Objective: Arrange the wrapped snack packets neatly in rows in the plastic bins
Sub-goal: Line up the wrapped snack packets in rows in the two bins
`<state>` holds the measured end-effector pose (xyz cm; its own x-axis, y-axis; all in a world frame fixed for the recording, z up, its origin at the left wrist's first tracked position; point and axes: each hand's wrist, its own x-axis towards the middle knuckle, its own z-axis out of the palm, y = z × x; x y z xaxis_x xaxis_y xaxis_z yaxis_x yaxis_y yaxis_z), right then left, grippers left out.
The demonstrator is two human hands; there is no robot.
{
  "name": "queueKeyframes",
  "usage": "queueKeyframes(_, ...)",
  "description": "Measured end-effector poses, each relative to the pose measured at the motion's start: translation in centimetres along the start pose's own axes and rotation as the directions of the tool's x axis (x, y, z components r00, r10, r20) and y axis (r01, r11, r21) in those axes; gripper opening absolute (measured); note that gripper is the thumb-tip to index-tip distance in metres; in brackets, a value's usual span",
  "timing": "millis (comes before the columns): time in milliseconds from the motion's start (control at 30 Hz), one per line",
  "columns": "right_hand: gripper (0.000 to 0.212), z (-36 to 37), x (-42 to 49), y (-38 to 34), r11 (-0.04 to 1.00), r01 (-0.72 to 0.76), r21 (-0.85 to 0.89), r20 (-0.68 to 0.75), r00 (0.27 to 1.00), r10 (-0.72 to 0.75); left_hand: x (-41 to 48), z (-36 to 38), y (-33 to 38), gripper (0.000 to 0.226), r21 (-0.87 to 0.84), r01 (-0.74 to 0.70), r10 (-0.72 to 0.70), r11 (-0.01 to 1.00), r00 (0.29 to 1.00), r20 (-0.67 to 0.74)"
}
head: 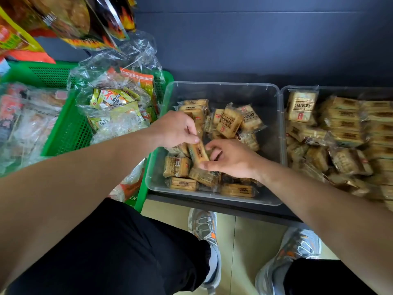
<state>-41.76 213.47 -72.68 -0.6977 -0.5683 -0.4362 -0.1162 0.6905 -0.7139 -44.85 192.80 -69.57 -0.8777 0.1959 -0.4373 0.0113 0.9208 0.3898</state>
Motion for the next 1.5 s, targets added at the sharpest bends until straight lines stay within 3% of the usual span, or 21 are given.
queueKeyframes(100, 0.044, 0.5, 0.5, -0.4, 0.999, -0.020, -0.041, -0.097, 0.995, 0.016, 0.3, 0.1, 0.1, 0.019, -0.053, 0.041, -0.044, 0.998, 0.997, -0.056)
queueKeyframes(200, 0.026, -0.3, 0.9, 0.0, 0.999, -0.053, -0.005, -0.185, 0.981, 0.051, 0.2, -0.3, 0.0, 0.030, -0.092, 0.053, -0.054, 0.994, 0.998, -0.012)
queueKeyframes(367, 0.032, -2.7, 0.7, 0.9, 0.995, -0.092, 0.035, -0.201, 0.975, 0.097, -0.7, -0.8, -0.1, 0.056, 0.121, 0.051, -0.076, 0.991, 0.973, 0.219)
queueKeyframes(433, 0.030, -3.4, 0.5, 1.1, 0.996, -0.090, 0.008, -0.235, 0.968, 0.090, -0.8, -0.4, -0.2, 0.059, 0.261, 0.048, -0.112, 0.964, 0.965, 0.236)
queueKeyframes(533, 0.033, -4.2, 0.5, 1.2, 0.994, -0.106, -0.019, -0.348, 0.933, 0.093, -0.7, -0.2, 0.1, 0.036, 0.273, 0.036, -0.070, 0.961, 0.991, 0.116)
queueKeyframes(600, 0.033, -4.7, 0.4, 1.4, 0.994, -0.111, -0.004, -0.424, 0.900, 0.099, -0.7, -0.6, 0.2, 0.029, 0.106, 0.043, -0.043, 0.993, 0.999, -0.003)
queueKeyframes(667, 0.033, -5.1, 0.3, 1.6, 0.991, -0.122, -0.052, -0.476, 0.875, 0.083, -0.6, -1.1, 0.5, 0.036, -0.066, 0.057, -0.065, 0.996, 0.990, -0.127)
queueKeyframes(733, 0.034, -5.4, 0.0, 1.6, 0.984, -0.140, -0.106, -0.504, 0.861, 0.068, -0.4, -1.4, 0.6, 0.049, -0.086, 0.087, -0.103, 0.993, 0.974, -0.203)
queueKeyframes(867, 0.035, -5.3, -0.4, 1.5, 0.983, -0.122, -0.140, -0.525, 0.851, 0.030, -0.6, -1.2, -0.1, 0.054, -0.097, 0.099, -0.113, 0.990, 0.981, -0.160)
queueKeyframes(967, 0.032, -5.2, -0.5, 0.9, 0.998, -0.034, -0.053, -0.448, 0.894, 0.007, -0.9, -1.4, -0.3, 0.063, -0.167, 0.043, -0.063, 0.985, 0.991, -0.116)
queueKeyframes(1067, 0.029, -4.9, -0.1, -0.4, 0.997, 0.077, 0.015, -0.332, 0.941, -0.068, -1.3, -1.8, 0.6, 0.074, -0.358, -0.009, -0.006, 0.934, 0.999, -0.041)
queueKeyframes(1167, 0.027, -4.1, 0.8, -1.7, 0.988, 0.144, 0.058, -0.342, 0.933, -0.116, -1.8, -2.5, 0.8, 0.049, -0.311, -0.073, 0.054, 0.948, 0.996, -0.068)
queueKeyframes(1267, 0.032, -2.9, 1.3, -1.9, 0.995, 0.096, 0.042, -0.402, 0.913, -0.071, -2.6, -3.7, -0.5, 0.022, -0.214, -0.065, 0.031, 0.975, 0.987, -0.157)
queueKeyframes(1300, 0.032, -2.3, 1.3, -1.7, 0.998, 0.063, 0.005, -0.360, 0.931, -0.057, -2.8, -4.1, -1.3, 0.022, -0.235, -0.042, -0.004, 0.971, 0.981, -0.192)
queueKeyframes(1367, 0.035, -0.9, 1.4, -1.0, 0.996, -0.017, -0.082, -0.137, 0.990, 0.006, -3.2, -4.5, -3.0, 0.022, -0.300, -0.004, -0.081, 0.954, 0.960, -0.268)
queueKeyframes(1433, 0.045, 0.8, 1.5, -0.6, 0.971, -0.079, -0.226, 0.091, 0.991, 0.101, -3.4, -4.6, -4.3, 0.018, -0.355, 0.030, -0.151, 0.934, 0.937, -0.316)
queueKeyframes(1500, 0.054, 1.9, 1.6, -0.6, 0.914, -0.079, -0.398, 0.156, 0.976, 0.153, -3.4, -4.6, -5.0, 0.016, -0.380, 0.047, -0.185, 0.924, 0.924, -0.335)
